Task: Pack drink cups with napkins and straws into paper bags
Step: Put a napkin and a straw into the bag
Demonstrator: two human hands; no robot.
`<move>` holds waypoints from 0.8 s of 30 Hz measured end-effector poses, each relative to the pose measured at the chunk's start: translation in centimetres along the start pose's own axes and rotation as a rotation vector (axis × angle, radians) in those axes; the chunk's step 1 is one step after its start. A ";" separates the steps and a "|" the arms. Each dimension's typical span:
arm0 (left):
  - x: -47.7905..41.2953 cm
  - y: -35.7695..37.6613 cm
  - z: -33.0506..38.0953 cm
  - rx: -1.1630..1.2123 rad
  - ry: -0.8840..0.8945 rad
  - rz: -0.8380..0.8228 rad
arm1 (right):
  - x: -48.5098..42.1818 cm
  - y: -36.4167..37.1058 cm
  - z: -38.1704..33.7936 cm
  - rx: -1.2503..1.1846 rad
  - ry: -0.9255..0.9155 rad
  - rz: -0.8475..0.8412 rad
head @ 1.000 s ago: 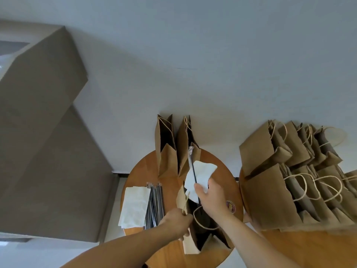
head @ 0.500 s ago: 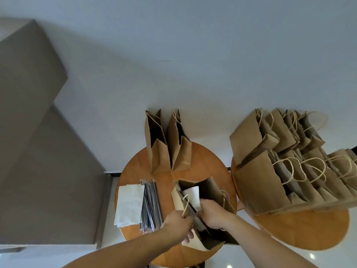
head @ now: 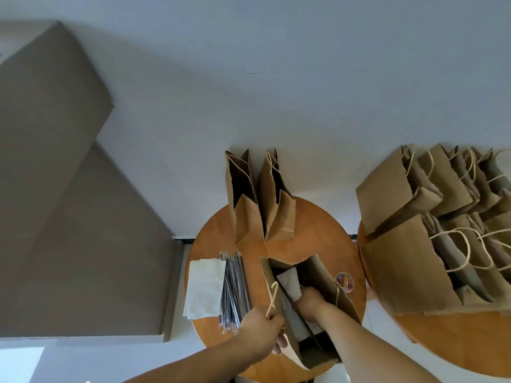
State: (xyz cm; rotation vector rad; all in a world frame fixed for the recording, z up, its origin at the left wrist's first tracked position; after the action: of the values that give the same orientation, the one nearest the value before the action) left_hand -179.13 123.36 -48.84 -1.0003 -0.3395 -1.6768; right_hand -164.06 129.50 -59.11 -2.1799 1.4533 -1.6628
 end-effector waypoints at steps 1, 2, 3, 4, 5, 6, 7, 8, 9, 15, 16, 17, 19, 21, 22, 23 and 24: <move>-0.1 0.1 0.0 -0.006 0.000 -0.001 | -0.3 0.1 0.3 0.057 0.014 0.025; -0.2 0.1 -0.1 -0.016 0.002 0.000 | -0.6 0.2 0.6 0.102 0.028 0.063; -0.3 0.2 -0.1 -0.024 0.005 0.000 | -0.7 0.2 0.7 0.133 0.033 0.106; -0.3 0.2 -0.2 -0.029 0.008 0.001 | -0.8 0.0 0.7 0.153 0.030 0.150; -0.4 0.2 -0.2 -0.030 0.009 0.003 | -0.6 -0.2 0.5 0.167 0.024 0.188; -0.5 0.2 -0.3 -0.028 0.009 0.007 | -0.4 -0.4 0.2 0.181 0.018 0.220; -0.6 0.1 -0.3 -0.028 0.011 0.009 | -0.1 -0.7 0.0 0.198 0.013 0.251; -0.7 0.0 -0.3 -0.033 0.015 0.010 | 0.1 -0.9 -0.2 0.218 0.007 0.282; -0.8 -0.1 -0.2 -0.047 0.024 0.011 | 0.5 -1.1 -0.3 0.241 -0.004 0.306; -0.9 -0.3 0.9 -0.204 0.209 0.002 | 4.5 -2.9 -3.0 0.418 -0.153 0.294; -1.0 -0.2 1.1 -0.221 0.241 -0.010 | 5.7 -3.8 -4.0 0.455 -0.217 0.323; -1.1 -0.1 1.2 -0.238 0.265 -0.021 | 7.0 -4.8 -4.9 0.491 -0.297 0.380; -1.6 0.2 1.3 -0.261 0.283 -0.047 | 9.9 -7.4 -6.8 0.513 -0.468 0.548; -2.1 0.6 1.3 -0.275 0.284 -0.079 | 12.4 -10.3 -7.5 0.402 -0.553 0.692; -2.2 0.9 1.3 -0.283 0.277 -0.096 | 13.1 -11.8 -7.2 0.301 -0.530 0.732; -2.4 1.1 1.3 -0.284 0.272 -0.106 | 13.4 -13.0 -6.4 0.174 -0.464 0.741; -2.5 1.3 1.3 -0.280 0.267 -0.112 | 13.3 -13.8 -5.3 0.039 -0.366 0.705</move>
State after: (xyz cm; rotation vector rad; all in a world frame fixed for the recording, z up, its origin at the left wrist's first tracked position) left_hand -177.27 125.45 -50.27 -0.9564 0.0173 -1.9702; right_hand -159.54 130.70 -39.81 -1.5453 1.7513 -0.9862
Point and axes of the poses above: each hand's wrist, its own x-axis away from the middle knuckle, its own y-axis out of the palm, z = x × y, the point moved 5 cm from there along -x, towards the middle knuckle, and after that the axes turned 7 degrees about z, right-handed, at the moved point
